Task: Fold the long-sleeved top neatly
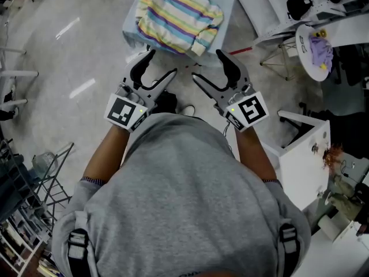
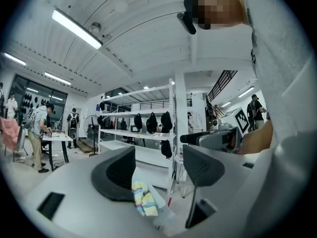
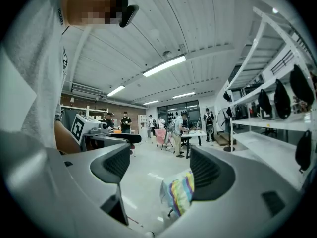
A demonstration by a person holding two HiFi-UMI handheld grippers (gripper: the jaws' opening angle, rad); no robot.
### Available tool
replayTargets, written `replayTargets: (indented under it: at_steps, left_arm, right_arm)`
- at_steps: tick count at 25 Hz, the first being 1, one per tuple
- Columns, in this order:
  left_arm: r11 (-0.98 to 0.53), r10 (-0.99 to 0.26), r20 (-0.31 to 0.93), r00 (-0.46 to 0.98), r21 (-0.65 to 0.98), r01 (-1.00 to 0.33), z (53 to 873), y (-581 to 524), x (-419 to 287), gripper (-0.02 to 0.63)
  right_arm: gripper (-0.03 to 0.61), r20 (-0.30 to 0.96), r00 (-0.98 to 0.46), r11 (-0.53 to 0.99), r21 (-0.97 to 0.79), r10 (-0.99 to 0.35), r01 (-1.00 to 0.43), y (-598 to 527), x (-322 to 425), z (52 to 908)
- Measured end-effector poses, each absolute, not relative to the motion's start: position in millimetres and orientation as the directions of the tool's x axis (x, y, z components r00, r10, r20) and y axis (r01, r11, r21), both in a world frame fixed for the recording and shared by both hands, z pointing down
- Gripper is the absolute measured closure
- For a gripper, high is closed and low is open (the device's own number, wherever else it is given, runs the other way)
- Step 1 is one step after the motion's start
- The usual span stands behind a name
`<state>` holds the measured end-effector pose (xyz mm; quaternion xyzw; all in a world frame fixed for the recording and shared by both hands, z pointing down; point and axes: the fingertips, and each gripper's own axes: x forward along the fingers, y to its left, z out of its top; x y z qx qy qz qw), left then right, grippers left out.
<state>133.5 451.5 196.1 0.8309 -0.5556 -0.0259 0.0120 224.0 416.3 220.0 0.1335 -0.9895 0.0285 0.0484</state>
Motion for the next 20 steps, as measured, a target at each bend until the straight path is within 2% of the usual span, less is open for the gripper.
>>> replayTargets:
  at_steps: [3, 7, 20]
  left_arm:
    - [-0.372, -0.928, -0.040, 0.370, 0.039, -0.927, 193, 451, 130, 0.288]
    - [-0.369, -0.929, -0.044, 0.368, 0.036, -0.929, 189, 449, 130, 0.287]
    - [-0.346, -0.938, 0.006, 0.347, 0.016, -0.938, 197, 439, 131, 0.287]
  right_arm:
    - [0.157, 0.102, -0.956, 0.960, -0.031, -0.273, -0.278, 411, 228, 219]
    - [0.143, 0.100, -0.956, 0.960, -0.021, -0.277, -0.280, 407, 232, 217]
    - [0.141, 0.097, -0.960, 0.965, -0.009, -0.261, -0.263, 404, 235, 211]
